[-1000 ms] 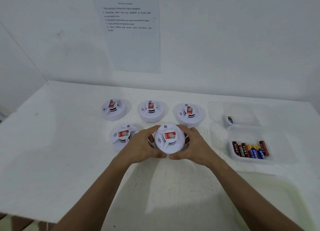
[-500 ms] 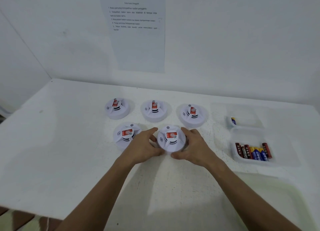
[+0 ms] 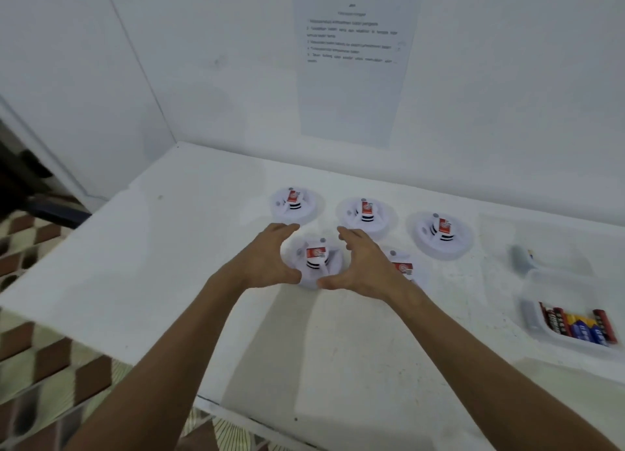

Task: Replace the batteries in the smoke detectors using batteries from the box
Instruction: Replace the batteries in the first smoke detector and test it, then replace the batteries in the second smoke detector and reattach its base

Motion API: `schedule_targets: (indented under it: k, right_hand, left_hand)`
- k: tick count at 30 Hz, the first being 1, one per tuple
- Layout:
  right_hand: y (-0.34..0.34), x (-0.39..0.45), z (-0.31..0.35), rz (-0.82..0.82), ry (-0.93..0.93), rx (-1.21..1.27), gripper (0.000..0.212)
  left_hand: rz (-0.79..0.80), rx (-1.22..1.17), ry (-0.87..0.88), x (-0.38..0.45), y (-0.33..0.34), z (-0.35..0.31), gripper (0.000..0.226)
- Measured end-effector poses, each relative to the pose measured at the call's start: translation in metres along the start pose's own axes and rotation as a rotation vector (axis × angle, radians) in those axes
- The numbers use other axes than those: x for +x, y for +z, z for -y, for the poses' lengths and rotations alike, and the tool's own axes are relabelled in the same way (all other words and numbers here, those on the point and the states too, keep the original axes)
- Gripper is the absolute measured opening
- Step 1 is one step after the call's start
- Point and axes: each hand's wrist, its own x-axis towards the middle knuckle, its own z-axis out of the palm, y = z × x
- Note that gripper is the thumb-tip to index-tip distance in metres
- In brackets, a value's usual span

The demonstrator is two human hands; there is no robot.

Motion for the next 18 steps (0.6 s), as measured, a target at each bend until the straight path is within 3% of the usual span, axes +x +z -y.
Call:
schedule_targets:
  k: [2, 10, 18]
  right_hand:
    - [0.014, 0.011, -0.003, 0.022, 0.018, -0.042, 0.111]
    - [0.039, 0.021, -0.017, -0.012, 0.084, -0.074, 0.09]
    - [0.031, 0.016, -0.015, -0.015, 0.042, 0.001, 0.097]
  left_hand:
    - [0.047, 0.034, 0.002, 0.01, 0.002, 0.02, 0.044]
    - [0.158, -0.03, 0.036, 0.017, 0.001, 0.018, 0.06]
    - [0.098, -0.124, 0.054, 0.01, 0.007, 0.025, 0.061]
